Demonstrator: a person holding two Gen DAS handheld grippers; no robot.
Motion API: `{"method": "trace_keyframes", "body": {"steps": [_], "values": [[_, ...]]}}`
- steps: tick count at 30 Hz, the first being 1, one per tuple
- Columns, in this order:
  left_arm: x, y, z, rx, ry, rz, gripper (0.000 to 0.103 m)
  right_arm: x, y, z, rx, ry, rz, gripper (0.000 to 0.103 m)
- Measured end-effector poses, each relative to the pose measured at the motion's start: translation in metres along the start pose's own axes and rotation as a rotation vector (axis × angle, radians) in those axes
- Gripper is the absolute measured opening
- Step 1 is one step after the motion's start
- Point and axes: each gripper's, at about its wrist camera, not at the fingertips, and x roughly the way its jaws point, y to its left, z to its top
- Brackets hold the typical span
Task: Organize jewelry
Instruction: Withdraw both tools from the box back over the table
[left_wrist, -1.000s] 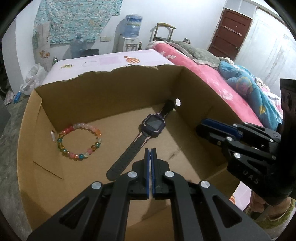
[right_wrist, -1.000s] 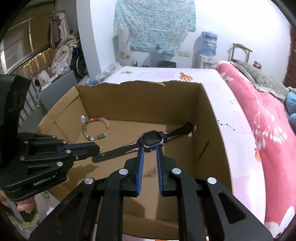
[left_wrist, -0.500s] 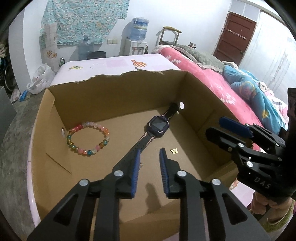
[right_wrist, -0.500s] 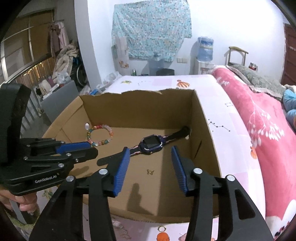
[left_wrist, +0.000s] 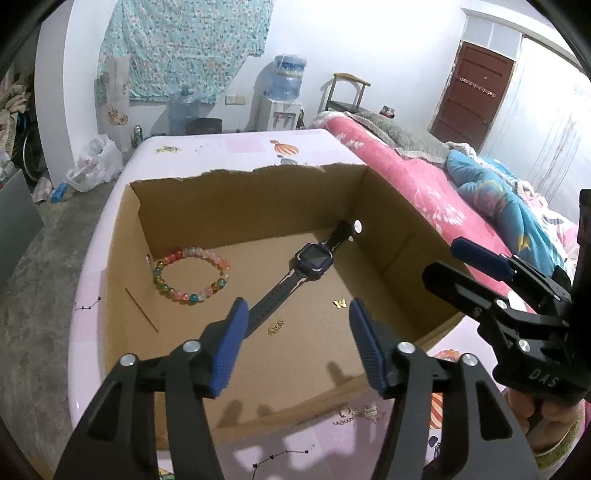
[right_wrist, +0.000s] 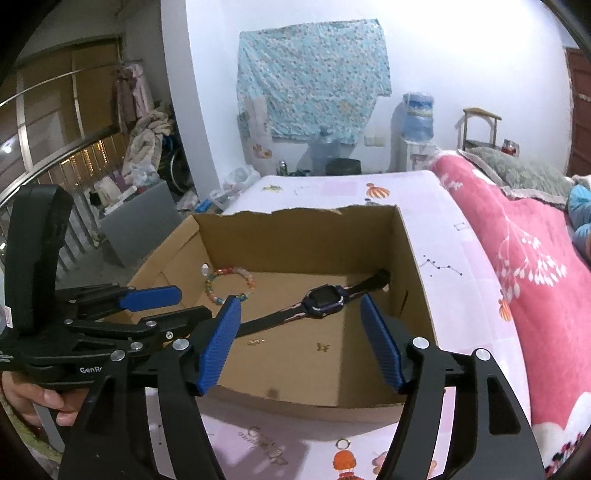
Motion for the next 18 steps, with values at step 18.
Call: {"method": "trace_keyframes", "body": {"steps": [18], "values": [[-0.032, -0.009, -0.012, 0.009, -0.045, 0.034, 0.077, -0.022, 0.007, -0.003, 0.024, -0.043, 0.026, 0.072]]}}
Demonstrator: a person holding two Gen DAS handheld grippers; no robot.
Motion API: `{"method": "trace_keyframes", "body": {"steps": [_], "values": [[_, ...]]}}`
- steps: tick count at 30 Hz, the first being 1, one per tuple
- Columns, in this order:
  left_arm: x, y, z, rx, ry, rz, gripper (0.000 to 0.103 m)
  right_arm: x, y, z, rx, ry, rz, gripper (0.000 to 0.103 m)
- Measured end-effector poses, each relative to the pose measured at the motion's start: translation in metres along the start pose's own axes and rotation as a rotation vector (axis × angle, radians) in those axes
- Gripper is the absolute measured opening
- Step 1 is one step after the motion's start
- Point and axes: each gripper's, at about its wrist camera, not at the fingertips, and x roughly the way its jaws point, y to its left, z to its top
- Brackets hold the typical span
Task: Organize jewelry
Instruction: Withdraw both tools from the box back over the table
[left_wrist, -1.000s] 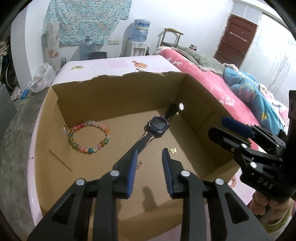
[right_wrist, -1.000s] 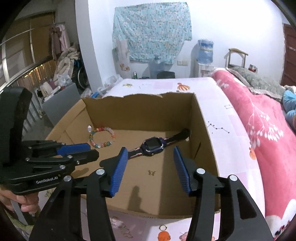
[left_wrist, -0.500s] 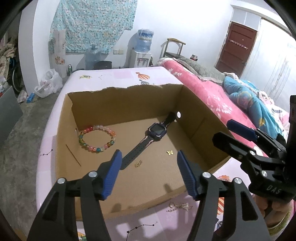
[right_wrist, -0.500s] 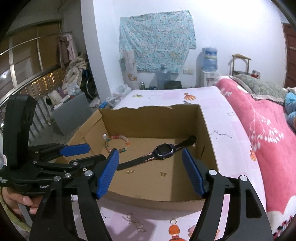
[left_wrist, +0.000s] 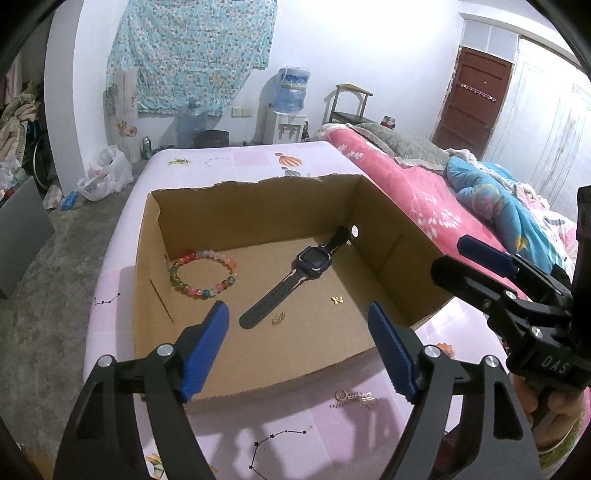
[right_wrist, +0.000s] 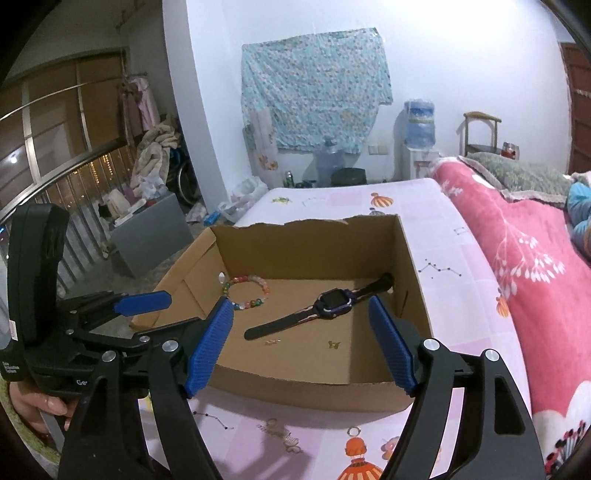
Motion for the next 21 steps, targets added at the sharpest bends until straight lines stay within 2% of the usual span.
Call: {"method": "trace_keyframes", "body": {"steps": [15, 21], "values": [[-0.009, 0.002, -0.008, -0.003, -0.002, 0.017, 0.082, -0.013, 0.002, -0.002, 0.023, -0.038, 0.03, 0.075], [-0.017, 0.005, -0.017, -0.012, -0.003, 0.02, 0.082, -0.032, -0.017, -0.008, 0.072, -0.066, 0.054, 0.075]]}}
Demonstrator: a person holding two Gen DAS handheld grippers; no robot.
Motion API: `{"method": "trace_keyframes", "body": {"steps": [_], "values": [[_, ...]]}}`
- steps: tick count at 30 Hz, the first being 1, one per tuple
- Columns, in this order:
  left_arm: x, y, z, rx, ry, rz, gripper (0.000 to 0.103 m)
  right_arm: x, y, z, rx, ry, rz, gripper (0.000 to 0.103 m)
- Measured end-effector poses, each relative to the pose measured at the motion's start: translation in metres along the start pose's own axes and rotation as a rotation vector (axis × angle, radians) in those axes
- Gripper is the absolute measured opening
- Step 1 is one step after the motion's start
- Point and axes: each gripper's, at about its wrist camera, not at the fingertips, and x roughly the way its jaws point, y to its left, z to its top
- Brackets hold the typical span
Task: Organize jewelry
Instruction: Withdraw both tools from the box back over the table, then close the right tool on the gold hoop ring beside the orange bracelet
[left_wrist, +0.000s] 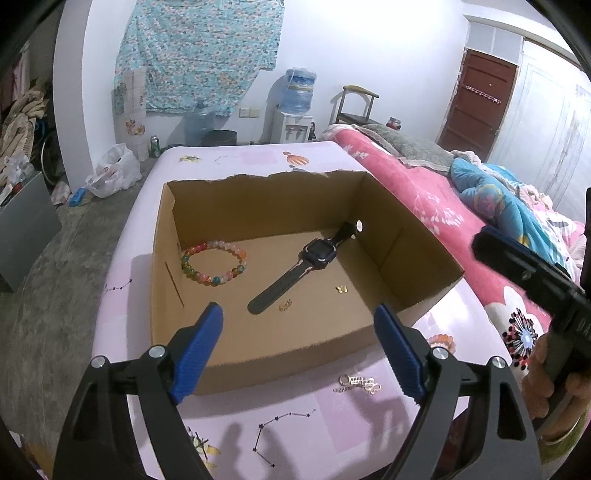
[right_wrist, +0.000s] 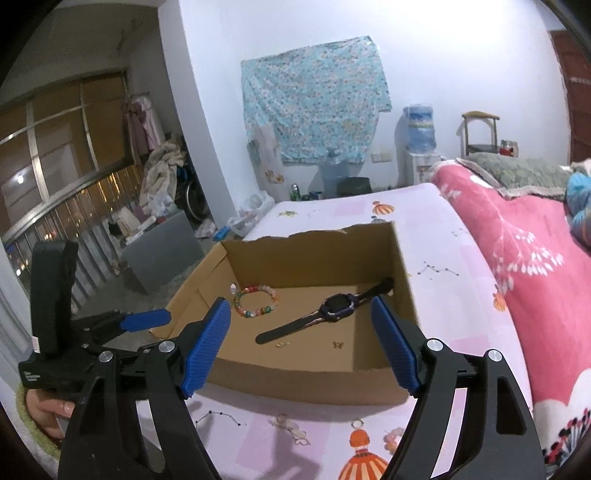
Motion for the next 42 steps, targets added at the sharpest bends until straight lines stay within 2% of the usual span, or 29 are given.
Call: {"method": "trace_keyframes", "body": {"steps": [7, 12, 18, 23, 27, 34, 42], "values": [[-0.008, -0.002, -0.023, 0.031, -0.003, -0.018, 0.082, -0.023, -0.036, -0.027, 0.076, 0.027, 0.001, 0.074], [-0.003, -0.01, -0.056, 0.073, 0.025, -0.072, 0.082, -0.026, -0.047, -0.053, 0.122, 0.1, 0.008, 0.074], [0.022, -0.022, -0.083, 0.105, 0.104, -0.078, 0.082, -0.005, -0.04, -0.083, 0.135, 0.22, 0.027, 0.072], [0.034, -0.033, -0.092, 0.149, 0.108, -0.057, 0.077, 0.01, -0.032, -0.096, 0.128, 0.291, 0.049, 0.059], [0.044, -0.038, -0.092, 0.177, 0.115, -0.049, 0.069, 0.019, -0.026, -0.1, 0.084, 0.324, 0.019, 0.052], [0.059, -0.04, -0.088, 0.209, 0.124, -0.056, 0.062, 0.045, -0.032, -0.094, 0.07, 0.34, -0.045, 0.033], [0.069, -0.04, -0.084, 0.213, 0.128, -0.07, 0.06, 0.065, -0.027, -0.099, -0.014, 0.368, -0.077, 0.023]]}}
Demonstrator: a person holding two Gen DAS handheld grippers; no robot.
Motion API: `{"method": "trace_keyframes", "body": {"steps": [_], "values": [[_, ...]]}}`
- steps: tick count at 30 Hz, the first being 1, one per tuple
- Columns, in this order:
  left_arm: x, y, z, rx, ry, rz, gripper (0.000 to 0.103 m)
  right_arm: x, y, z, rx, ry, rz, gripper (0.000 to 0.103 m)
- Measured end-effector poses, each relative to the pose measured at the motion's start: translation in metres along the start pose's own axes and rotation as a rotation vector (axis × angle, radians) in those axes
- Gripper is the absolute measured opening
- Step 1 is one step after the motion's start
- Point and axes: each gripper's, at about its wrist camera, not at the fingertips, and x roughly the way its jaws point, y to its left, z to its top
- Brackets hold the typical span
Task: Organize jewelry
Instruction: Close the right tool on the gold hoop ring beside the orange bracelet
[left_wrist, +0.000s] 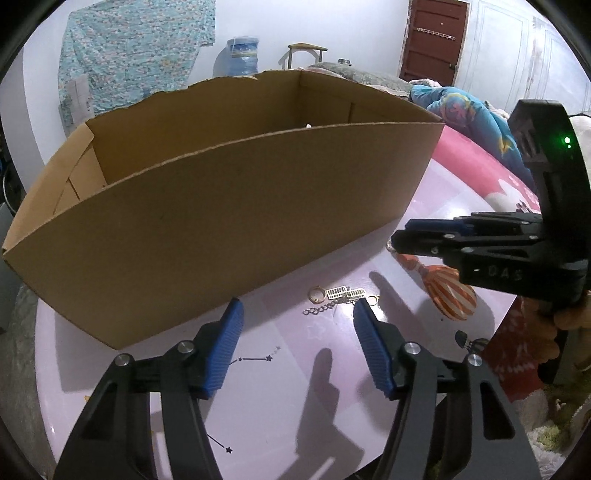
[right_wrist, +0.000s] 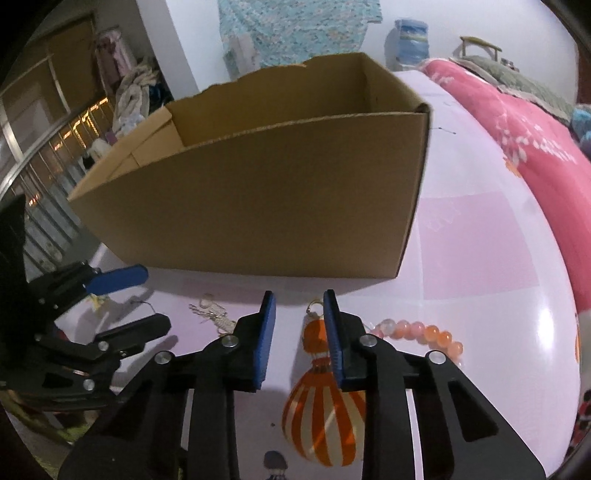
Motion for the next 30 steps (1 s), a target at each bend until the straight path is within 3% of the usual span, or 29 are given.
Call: {"method": "trace_keyframes", "body": {"steps": [13, 20, 24, 30], "values": [[0.004, 0.005, -0.001, -0.002, 0.008, -0.014, 0.055, 0.01, 0.005, -0.005, -0.069, 0.033, -0.075, 0.012], [0.003, 0.007, -0.001, -0.006, 0.0, -0.025, 0.05, 0.007, 0.0, -0.008, -0.06, 0.035, -0.064, 0.01], [0.004, 0.004, 0.001, -0.007, -0.008, -0.044, 0.042, 0.001, -0.002, -0.015, -0.039, 0.039, -0.05, 0.01], [0.013, -0.002, 0.008, 0.005, -0.008, -0.046, 0.021, -0.005, -0.006, -0.022, -0.016, 0.039, -0.036, 0.01]]}}
